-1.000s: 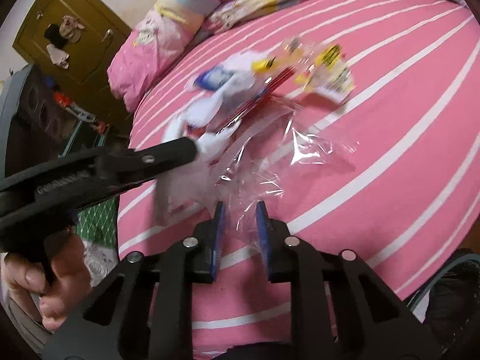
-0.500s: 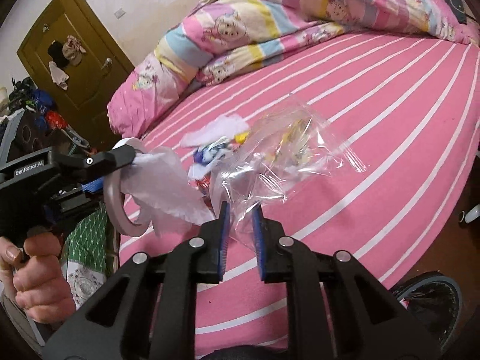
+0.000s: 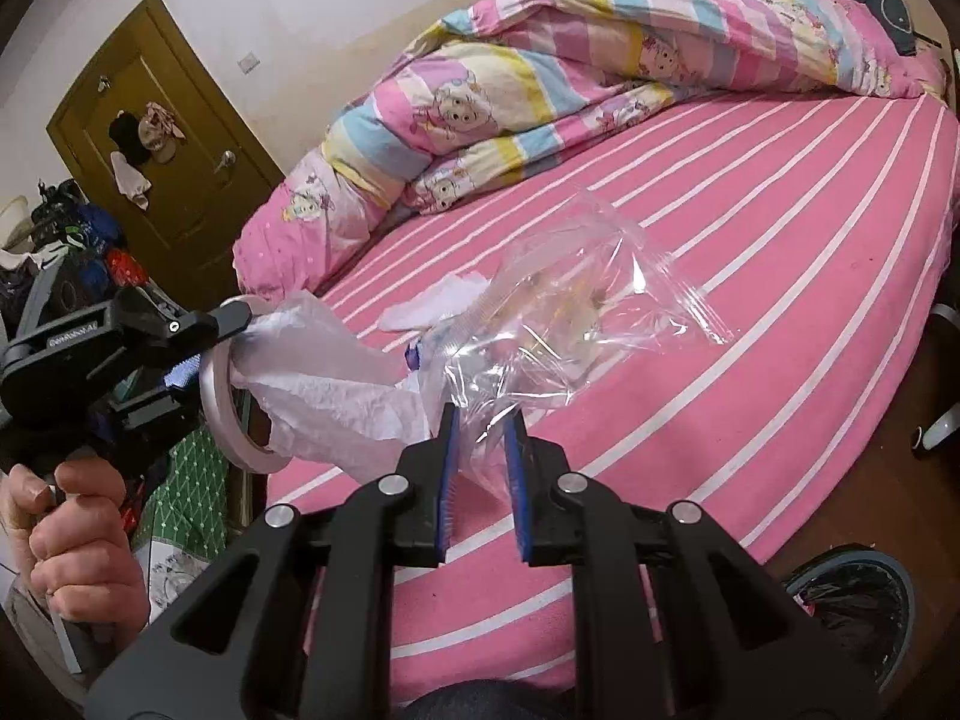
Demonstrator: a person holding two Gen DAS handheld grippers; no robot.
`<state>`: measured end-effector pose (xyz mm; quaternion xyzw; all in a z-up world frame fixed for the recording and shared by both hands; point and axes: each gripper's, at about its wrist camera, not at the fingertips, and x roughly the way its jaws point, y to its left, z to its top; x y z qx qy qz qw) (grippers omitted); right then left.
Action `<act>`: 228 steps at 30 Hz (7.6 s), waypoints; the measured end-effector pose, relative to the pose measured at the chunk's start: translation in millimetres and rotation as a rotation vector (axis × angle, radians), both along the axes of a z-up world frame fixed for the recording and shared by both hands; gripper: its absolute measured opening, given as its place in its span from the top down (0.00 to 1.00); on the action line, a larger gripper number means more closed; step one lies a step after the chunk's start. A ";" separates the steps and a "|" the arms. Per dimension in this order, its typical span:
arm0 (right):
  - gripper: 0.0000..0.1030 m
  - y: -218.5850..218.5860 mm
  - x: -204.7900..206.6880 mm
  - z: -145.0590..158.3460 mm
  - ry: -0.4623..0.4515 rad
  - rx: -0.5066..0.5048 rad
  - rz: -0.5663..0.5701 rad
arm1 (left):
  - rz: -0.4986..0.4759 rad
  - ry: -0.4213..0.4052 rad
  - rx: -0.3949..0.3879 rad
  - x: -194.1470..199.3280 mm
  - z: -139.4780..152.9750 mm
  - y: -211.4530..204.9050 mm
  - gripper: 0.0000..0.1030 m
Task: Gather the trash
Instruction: 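Carry the tape roll and plastic bag with both grippers over the bin, then open both grippers to drop the tape roll and bag into the bin, then move both grippers back toward the remaining wrappers on the bed, then grasp the blue-and-white tissue pack with left gripper while right gripper grasps the red wrapper strip, then carry the tissue pack and red wrapper with both grippers over the bin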
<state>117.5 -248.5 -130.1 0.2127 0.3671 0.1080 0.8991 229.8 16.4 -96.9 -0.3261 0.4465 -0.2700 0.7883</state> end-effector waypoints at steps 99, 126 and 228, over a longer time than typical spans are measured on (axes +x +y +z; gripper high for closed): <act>0.20 -214.9 -249.8 -259.2 0.611 -0.103 -0.354 | -0.707 0.492 0.534 -146.0 -289.9 -365.1 0.21; 0.18 -139.9 -213.4 -78.5 0.218 -0.189 -0.262 | -0.380 0.196 0.184 -158.8 -152.3 -224.3 0.19; 0.92 76.1 84.5 -58.7 -0.251 -0.241 -0.043 | 0.133 -0.249 0.136 99.8 -65.5 33.9 0.97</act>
